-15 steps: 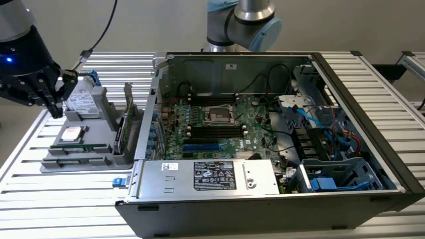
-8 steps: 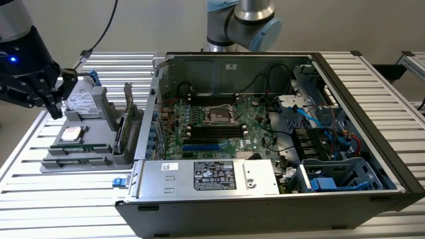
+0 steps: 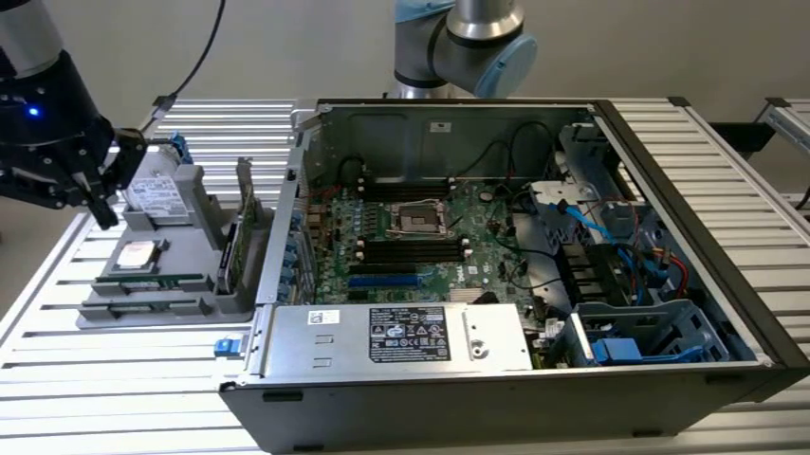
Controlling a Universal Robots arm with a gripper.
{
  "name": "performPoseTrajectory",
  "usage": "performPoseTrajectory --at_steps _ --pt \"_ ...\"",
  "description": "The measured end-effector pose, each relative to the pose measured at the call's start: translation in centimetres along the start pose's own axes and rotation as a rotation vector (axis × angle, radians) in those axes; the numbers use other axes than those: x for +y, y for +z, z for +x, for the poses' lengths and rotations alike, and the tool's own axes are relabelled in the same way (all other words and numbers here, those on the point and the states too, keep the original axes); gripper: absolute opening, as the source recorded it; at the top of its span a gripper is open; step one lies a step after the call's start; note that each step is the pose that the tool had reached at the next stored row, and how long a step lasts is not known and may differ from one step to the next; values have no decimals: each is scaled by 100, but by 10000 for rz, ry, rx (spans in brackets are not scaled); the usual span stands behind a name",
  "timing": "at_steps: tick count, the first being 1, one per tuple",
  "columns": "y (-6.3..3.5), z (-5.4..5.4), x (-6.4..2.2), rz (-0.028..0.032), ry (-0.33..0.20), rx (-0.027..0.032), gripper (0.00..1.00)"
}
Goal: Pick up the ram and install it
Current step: 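Pick up the ram and move it above insertion slot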
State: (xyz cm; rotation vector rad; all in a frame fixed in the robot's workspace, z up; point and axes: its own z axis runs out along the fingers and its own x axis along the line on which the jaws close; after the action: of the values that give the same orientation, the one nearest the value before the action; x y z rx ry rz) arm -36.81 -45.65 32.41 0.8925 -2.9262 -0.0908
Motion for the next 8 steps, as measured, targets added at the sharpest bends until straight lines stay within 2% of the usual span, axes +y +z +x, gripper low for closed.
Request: performPoseTrajectory --at_steps 8 --pt "10 -1 -1 87 -1449 116 10"
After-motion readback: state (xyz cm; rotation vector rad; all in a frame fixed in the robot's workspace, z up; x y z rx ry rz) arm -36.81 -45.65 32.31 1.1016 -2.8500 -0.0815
